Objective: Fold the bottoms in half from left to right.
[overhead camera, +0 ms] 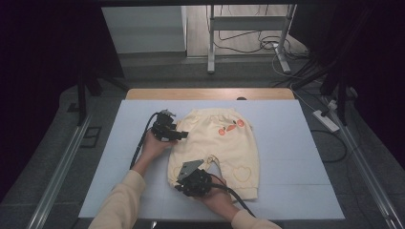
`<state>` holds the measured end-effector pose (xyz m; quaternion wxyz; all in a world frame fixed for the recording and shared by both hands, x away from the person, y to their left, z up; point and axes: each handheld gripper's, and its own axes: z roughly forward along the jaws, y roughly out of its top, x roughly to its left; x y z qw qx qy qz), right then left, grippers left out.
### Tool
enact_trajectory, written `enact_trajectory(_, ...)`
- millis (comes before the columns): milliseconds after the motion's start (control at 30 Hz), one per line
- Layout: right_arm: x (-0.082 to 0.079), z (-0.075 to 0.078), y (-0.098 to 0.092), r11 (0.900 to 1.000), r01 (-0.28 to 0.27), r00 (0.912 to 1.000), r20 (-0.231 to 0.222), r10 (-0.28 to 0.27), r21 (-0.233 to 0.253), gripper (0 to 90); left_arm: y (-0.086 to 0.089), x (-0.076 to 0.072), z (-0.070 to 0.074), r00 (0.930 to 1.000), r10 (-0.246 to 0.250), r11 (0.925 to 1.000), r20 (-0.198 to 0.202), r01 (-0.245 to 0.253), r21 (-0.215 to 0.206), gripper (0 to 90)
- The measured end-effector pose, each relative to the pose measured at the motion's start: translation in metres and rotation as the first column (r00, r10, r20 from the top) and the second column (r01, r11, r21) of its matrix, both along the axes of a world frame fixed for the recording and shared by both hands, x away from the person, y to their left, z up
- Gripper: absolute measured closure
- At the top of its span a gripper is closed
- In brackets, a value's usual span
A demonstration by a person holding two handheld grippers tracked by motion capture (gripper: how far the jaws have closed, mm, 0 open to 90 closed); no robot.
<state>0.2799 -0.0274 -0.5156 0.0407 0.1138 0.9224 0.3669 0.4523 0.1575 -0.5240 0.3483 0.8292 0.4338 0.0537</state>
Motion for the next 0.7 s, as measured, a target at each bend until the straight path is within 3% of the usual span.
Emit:
enact_trajectory(200, -0.0002, -0.0004, 0.0001, 1.0, -0.001, 1.0, 0.0, 0.001, -0.001, 79.8, -0.0035, 0.002, -0.0062, 0.9992, -0.03, 0.9992, -0.028, 0.031, 0.025, 33.3)
enact_trajectory(333, -0.0003, -0.0008, 0.0002, 1.0, -0.003, 1.0, 0.002, 0.003, -0.002, 79.7, -0.0018, 0.0025, -0.0068, 0.9994, -0.014, 0.9995, -0.031, 0.015, 0.027, 40.3)
enact_trajectory(667, -0.0005, -0.001, 0.0002, 1.0, -0.004, 1.0, 0.002, 0.004, -0.006, 79.8, 0.0007, 0.0027, -0.0078, 0.9973, -0.044, 0.999, -0.06, 0.043, -0.011, 76.6)
enact_trajectory(700, -0.0005, -0.001, 0.0002, 1.0, -0.004, 1.0, 0.002, 0.004, -0.006, 79.8, 0.0006, 0.0027, -0.008, 0.997, -0.048, 0.9988, -0.061, 0.047, -0.016, 76.6)
